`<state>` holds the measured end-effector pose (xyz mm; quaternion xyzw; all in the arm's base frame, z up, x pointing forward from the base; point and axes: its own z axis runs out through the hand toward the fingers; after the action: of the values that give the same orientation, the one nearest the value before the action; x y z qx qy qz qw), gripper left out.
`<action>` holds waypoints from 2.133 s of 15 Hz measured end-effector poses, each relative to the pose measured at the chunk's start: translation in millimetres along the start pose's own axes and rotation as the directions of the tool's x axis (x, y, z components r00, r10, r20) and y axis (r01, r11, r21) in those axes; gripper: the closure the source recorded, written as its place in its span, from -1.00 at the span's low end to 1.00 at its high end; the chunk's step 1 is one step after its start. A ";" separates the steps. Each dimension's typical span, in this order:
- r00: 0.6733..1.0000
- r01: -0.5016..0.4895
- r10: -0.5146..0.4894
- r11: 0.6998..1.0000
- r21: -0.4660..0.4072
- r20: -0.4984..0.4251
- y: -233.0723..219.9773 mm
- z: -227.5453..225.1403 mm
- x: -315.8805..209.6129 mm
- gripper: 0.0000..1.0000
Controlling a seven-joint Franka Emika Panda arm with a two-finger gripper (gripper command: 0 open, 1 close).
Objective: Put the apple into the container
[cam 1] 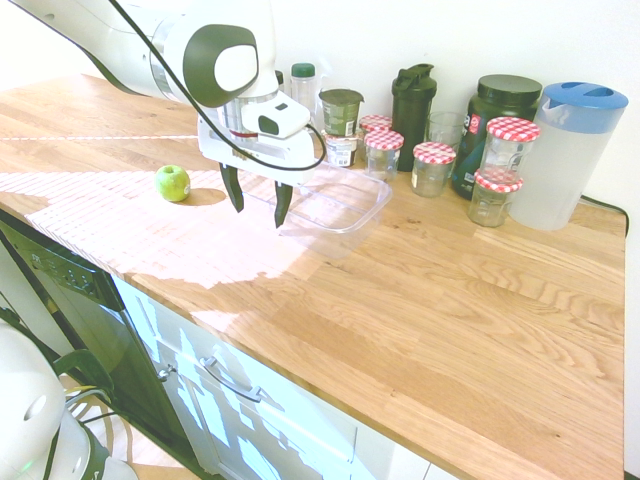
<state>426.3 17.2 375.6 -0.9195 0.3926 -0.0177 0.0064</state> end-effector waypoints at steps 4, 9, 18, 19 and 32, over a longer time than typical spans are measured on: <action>0.999 0.042 -0.042 0.999 0.025 -0.007 -23.8 -19.5 -11.0 -1.00; 0.964 0.263 -0.261 0.964 0.049 -0.051 -124.4 -75.6 -114.3 -1.00; 0.894 0.422 -0.432 0.901 -0.099 -0.123 -200.3 -2.2 -199.4 -1.00; 0.893 0.424 -0.433 0.901 -0.096 -0.126 -202.9 1.6 -195.8 -1.00; 0.905 0.410 -0.419 0.906 -0.107 -0.077 -207.7 34.4 -180.6 1.00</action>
<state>452.7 291.3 341.7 -0.9793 0.1883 -0.0465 -0.0573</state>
